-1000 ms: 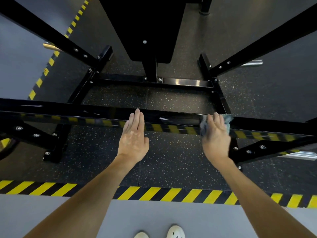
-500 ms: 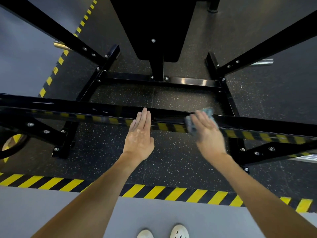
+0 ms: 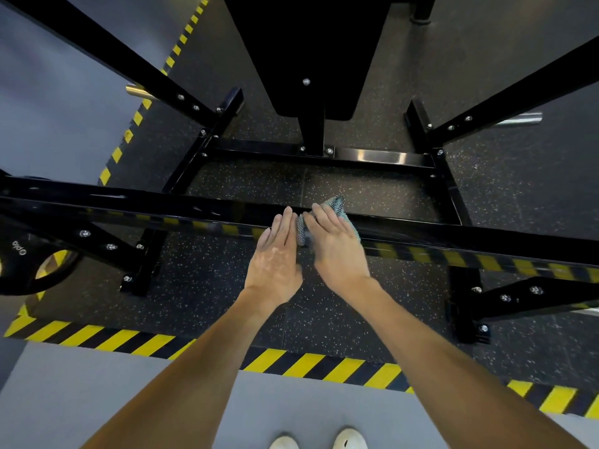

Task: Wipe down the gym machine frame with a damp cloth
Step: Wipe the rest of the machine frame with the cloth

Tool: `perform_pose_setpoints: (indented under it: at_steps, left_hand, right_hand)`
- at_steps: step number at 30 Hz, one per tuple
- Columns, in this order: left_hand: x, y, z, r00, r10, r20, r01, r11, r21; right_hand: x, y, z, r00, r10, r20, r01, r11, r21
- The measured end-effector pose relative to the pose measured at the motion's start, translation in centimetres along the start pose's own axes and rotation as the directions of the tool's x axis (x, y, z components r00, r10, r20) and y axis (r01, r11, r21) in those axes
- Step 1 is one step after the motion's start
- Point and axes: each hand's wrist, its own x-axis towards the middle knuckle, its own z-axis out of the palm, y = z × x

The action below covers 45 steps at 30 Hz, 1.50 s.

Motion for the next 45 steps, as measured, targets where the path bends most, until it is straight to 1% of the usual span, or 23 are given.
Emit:
perform_pose_setpoints:
  at_steps: [1,2,4,6,10,12,15,18,21,23,26,28,29,30,31,33,34,36,38,39,41,43,45]
  left_hand:
    - [0.0,-0.3,-0.2,1.0,0.012,0.015,-0.012,1.0,0.011]
    - [-0.1,-0.6,-0.4,0.999,0.025,0.021,-0.026,0.999,0.023]
    - [-0.4,-1.5,-0.8,0.999,0.04,0.007,-0.041,0.999,0.036]
    - [-0.9,-2.8,-1.0,0.999,0.036,-0.034,-0.034,0.999,0.034]
    - [-1.9,-6.7,-1.3,0.995,-0.002,-0.097,0.004,1.0,0.026]
    - [-1.9,-9.5,-1.7,0.992,-0.032,-0.121,0.033,0.999,0.012]
    - [-1.6,-13.7,-2.6,0.99,-0.076,-0.114,0.08,0.996,0.026]
    - [-1.8,-17.4,-3.3,0.991,-0.112,-0.079,0.117,0.991,0.067]
    - [-1.9,-20.2,-3.3,0.996,-0.078,-0.043,0.081,0.994,0.069]
    - [-1.9,-20.8,-2.9,0.997,-0.041,-0.058,0.043,0.998,0.04]
    - [-2.0,-20.8,-2.5,0.997,-0.025,-0.074,0.027,0.999,0.019]
    - [-1.9,-21.0,-2.6,0.997,-0.02,-0.07,0.021,1.0,0.012]
    - [-1.9,-21.3,-2.6,0.998,-0.012,-0.062,0.013,1.0,0.012]
    - [-1.9,-21.7,-2.6,0.998,0.001,-0.065,0.0,1.0,0.005]
    - [-2.0,-21.9,-2.6,0.997,0.014,-0.072,-0.014,1.0,-0.001]
    - [-2.0,-22.0,-2.7,0.997,0.025,-0.073,-0.025,1.0,-0.003]
    - [-1.9,-21.8,-2.7,0.998,0.019,-0.067,-0.019,1.0,0.008]
    - [-1.9,-21.2,-2.6,0.998,-0.001,-0.062,0.002,1.0,0.031]
    - [-1.9,-20.8,-2.7,0.998,-0.019,-0.055,0.022,0.998,0.051]
    - [-1.9,-20.8,-2.6,0.998,-0.021,-0.054,0.025,0.998,0.06]
    - [-2.0,-20.9,-2.6,0.998,-0.024,-0.054,0.028,0.997,0.075]
    - [-1.9,-21.1,-2.6,0.998,-0.014,-0.06,0.019,0.997,0.074]
    - [-1.9,-21.2,-2.8,0.999,-0.013,-0.051,0.017,0.996,0.088]
  right_hand:
    - [-0.6,1.4,-0.6,1.0,-0.018,0.015,0.018,1.0,-0.021]
    - [-1.5,3.0,-1.4,1.0,-0.002,0.012,0.002,0.999,-0.032]
    - [-3.7,6.3,-2.9,0.992,0.122,-0.035,-0.123,0.992,-0.027]
    - [-5.8,8.5,-3.8,0.968,0.239,-0.078,-0.242,0.97,-0.032]
    - [-5.8,7.7,-3.1,0.906,0.4,-0.14,-0.406,0.914,-0.019]
    - [-4.3,5.8,-2.3,0.882,0.442,-0.166,-0.448,0.894,0.001]
    - [-2.1,1.6,-0.5,0.901,0.399,-0.168,-0.403,0.915,0.015]
    - [0.4,-4.5,1.9,0.919,0.363,-0.153,-0.36,0.932,0.047]
    - [3.6,-10.4,4.5,0.951,0.28,-0.133,-0.272,0.96,0.071]
    - [5.5,-13.5,5.6,0.971,0.221,-0.096,-0.212,0.973,0.088]
    - [7.0,-15.1,5.9,0.987,0.152,-0.044,-0.149,0.987,0.068]
    - [6.4,-13.1,5.1,0.993,0.117,-0.011,-0.117,0.993,0.009]
    - [5.4,-11.6,4.5,0.991,0.13,0.002,-0.13,0.991,-0.03]
    - [4.2,-9.9,3.9,0.985,0.174,-0.007,-0.174,0.982,-0.07]
    - [2.7,-8.3,3.1,0.969,0.246,-0.034,-0.248,0.965,-0.086]
    - [0.3,-6.1,1.7,0.91,0.403,-0.102,-0.406,0.914,-0.009]
    - [-0.2,-5.6,1.5,0.885,0.449,-0.121,-0.449,0.893,0.023]
    - [0.4,-6.3,1.9,0.86,0.482,-0.167,-0.486,0.874,0.018]
    - [2.3,-8.7,3.4,0.855,0.48,-0.197,-0.487,0.873,0.012]
    - [3.3,-10.2,4.3,0.868,0.454,-0.199,-0.46,0.888,0.018]
    - [5.4,-14.2,6.1,0.922,0.347,-0.17,-0.342,0.938,0.061]
    - [7.5,-18.1,7.2,0.969,0.227,-0.093,-0.218,0.971,0.098]
    - [9.0,-20.3,7.7,0.991,0.137,-0.002,-0.136,0.984,0.119]
